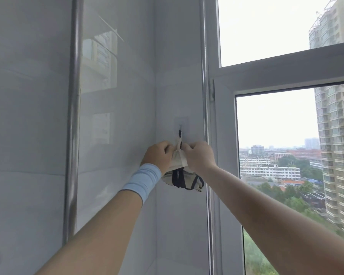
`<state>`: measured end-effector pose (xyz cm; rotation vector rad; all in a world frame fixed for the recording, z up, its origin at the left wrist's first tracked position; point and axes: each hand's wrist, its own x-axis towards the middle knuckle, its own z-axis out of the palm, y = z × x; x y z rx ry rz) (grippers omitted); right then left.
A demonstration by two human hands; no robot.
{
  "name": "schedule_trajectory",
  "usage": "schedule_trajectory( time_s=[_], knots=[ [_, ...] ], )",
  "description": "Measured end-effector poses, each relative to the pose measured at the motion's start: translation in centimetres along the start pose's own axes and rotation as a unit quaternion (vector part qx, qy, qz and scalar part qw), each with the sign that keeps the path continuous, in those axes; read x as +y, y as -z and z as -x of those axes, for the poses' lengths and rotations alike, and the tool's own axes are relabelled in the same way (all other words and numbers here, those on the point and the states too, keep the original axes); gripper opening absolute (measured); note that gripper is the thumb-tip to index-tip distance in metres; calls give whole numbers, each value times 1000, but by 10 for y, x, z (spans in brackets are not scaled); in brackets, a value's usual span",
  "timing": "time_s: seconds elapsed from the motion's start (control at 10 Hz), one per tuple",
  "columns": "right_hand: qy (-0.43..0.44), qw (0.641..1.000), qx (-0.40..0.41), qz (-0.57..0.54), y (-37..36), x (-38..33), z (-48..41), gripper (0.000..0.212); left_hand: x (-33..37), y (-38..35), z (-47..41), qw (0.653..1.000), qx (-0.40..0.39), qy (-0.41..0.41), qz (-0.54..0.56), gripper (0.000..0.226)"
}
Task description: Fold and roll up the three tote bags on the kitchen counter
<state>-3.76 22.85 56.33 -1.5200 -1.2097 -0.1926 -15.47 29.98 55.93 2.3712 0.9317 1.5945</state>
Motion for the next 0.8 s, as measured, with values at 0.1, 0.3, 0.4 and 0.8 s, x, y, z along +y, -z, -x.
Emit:
schedule_trajectory(
  time_s=[0.1,0.3,0.4,0.8],
  knots=[
    [67,994,19,84,-3,15,14,50,-10,-6,15,1000,6,-23,13,21],
    [167,960,-52,217,0,22,12,26,-21,-9,24,997,44,-61,-12,24],
    [145,959,-70,235,0,23,13,32,-23,-11,25,996,54,-63,-38,27],
    [85,988,-82,96,27,-3,20,38,-11,13,31,999,-33,-28,-19,48]
  ],
)
